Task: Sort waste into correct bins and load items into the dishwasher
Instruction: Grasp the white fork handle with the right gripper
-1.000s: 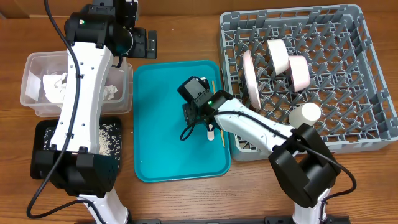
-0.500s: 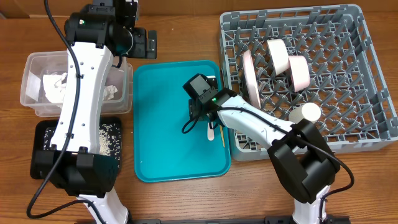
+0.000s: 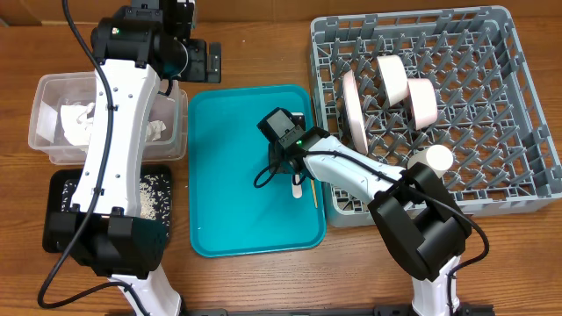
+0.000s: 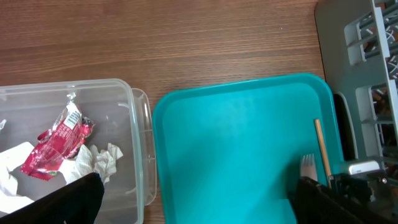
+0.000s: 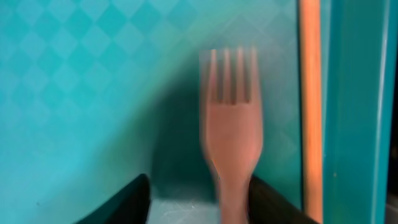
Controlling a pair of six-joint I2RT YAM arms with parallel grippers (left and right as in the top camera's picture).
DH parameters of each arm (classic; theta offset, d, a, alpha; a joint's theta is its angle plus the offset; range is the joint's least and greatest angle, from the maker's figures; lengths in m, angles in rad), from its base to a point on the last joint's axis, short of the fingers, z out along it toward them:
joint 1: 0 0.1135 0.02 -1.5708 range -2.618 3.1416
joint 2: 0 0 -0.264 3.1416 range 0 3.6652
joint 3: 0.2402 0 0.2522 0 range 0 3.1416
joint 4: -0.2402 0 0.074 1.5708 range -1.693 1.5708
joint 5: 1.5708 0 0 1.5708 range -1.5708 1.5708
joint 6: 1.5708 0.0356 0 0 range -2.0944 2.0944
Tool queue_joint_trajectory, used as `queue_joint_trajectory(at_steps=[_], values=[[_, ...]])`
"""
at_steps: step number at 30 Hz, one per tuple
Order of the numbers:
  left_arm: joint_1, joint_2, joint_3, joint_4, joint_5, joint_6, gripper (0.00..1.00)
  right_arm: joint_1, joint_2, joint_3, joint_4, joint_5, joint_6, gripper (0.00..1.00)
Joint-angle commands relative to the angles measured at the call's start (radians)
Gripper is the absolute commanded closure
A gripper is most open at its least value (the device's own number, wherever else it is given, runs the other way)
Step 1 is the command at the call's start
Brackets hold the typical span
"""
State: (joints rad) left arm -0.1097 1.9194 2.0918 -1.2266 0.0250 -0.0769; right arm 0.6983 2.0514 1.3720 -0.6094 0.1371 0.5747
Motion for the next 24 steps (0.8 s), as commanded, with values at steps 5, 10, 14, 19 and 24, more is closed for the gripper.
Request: queue_joint_trajectory(at_steps=[5, 10, 14, 19, 24], values=[[-0.003, 0.007, -0.003, 0.001, -0.006, -0.017, 0.00, -0.002, 0.019, -0.010, 0.007, -0.019, 0.010, 0.64], [-0.003, 0.007, -0.003, 0.001, -0.006, -0.017, 0.00, -0.002, 0.019, -0.009, 0.011, -0.027, 0.009, 0.75], [-0.003, 0.007, -0.003, 0.001, -0.006, -0.017, 0.00, -0.002, 0.019, -0.009, 0.011, -0.027, 0.010, 0.96], [-0.003, 0.007, -0.003, 0.001, -0.006, -0.017, 0.00, -0.002, 0.019, -0.008, 0.011, -0.028, 0.009, 0.96], [-0.003, 0.007, -0.003, 0.001, -0.006, -0.017, 0.00, -0.002, 0.018, 0.006, 0.009, -0.039, 0.001, 0.96]])
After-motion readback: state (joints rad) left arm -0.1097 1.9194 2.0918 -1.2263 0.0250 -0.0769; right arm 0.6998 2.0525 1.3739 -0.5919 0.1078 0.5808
